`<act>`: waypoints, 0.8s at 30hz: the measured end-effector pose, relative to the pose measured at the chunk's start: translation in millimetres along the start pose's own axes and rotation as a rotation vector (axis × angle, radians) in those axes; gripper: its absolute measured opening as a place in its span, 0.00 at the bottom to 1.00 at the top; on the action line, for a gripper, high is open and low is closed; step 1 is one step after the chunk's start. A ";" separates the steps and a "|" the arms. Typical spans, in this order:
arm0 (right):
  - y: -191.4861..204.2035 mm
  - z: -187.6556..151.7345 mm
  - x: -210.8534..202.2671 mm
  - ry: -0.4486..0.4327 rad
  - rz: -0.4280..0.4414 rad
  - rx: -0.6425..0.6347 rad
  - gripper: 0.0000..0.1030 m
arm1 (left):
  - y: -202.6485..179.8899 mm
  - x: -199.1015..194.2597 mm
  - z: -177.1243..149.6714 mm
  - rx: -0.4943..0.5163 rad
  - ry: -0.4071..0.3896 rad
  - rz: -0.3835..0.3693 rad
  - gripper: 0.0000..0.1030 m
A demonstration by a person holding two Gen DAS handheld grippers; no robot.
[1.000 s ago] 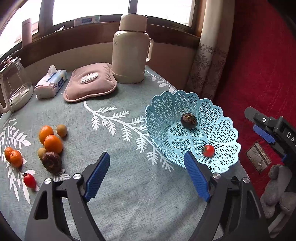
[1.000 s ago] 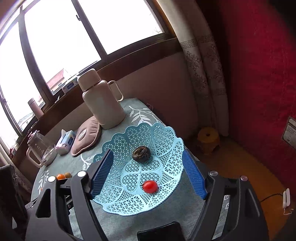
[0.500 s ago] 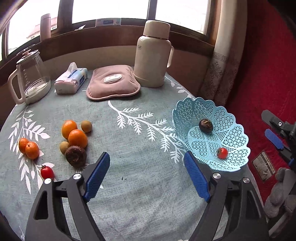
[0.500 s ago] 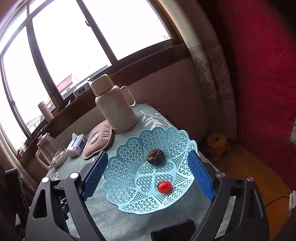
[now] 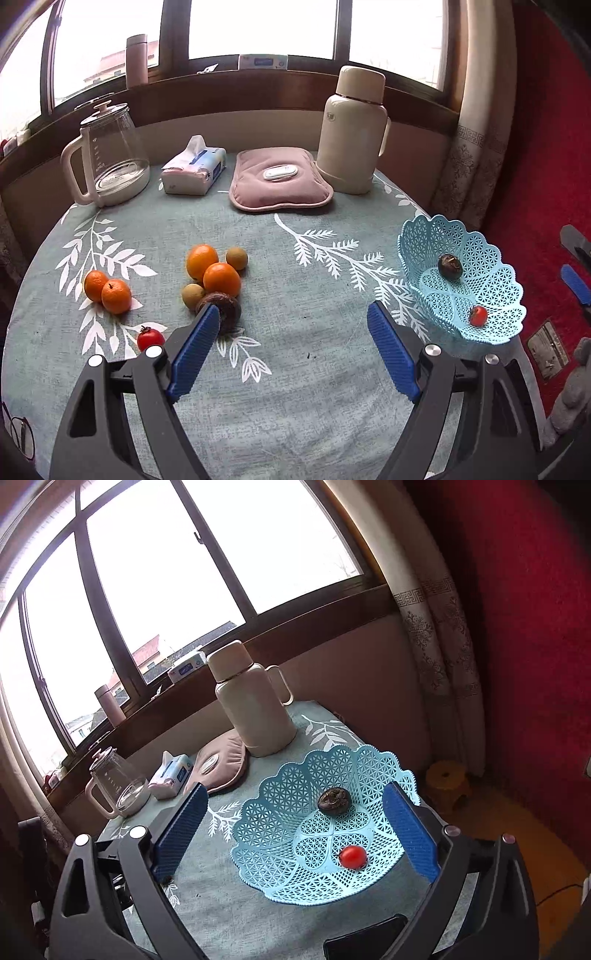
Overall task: Organize fruits
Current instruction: 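Withdraw both open tools from the basket back toward the fruits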
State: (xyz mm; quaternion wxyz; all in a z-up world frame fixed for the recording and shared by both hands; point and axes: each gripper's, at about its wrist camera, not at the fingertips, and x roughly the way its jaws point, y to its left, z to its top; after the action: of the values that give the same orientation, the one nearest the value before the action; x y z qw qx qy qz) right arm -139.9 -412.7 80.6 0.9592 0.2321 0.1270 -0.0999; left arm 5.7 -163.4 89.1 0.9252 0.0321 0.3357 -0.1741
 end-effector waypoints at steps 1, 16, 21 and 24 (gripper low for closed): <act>2.3 -0.7 -0.3 0.000 0.002 -0.007 0.94 | 3.5 -1.0 -0.9 -0.007 -0.001 0.006 0.79; 25.7 -11.5 -1.0 0.007 0.022 -0.058 0.94 | 50.1 -17.4 -8.8 -0.085 -0.053 0.118 0.79; 38.7 -17.6 -0.5 0.003 0.077 -0.089 0.97 | 65.2 -23.5 -12.4 -0.105 -0.082 0.166 0.79; 49.8 -23.2 -0.9 0.001 0.084 -0.129 0.97 | 75.8 -26.8 -13.6 -0.131 -0.091 0.181 0.79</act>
State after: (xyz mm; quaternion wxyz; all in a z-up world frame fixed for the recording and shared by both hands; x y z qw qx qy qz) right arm -132.9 -358.2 81.8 0.9754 0.1752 0.1237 -0.0509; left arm 4.3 -82.0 91.2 0.9515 -0.0063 0.2997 -0.0689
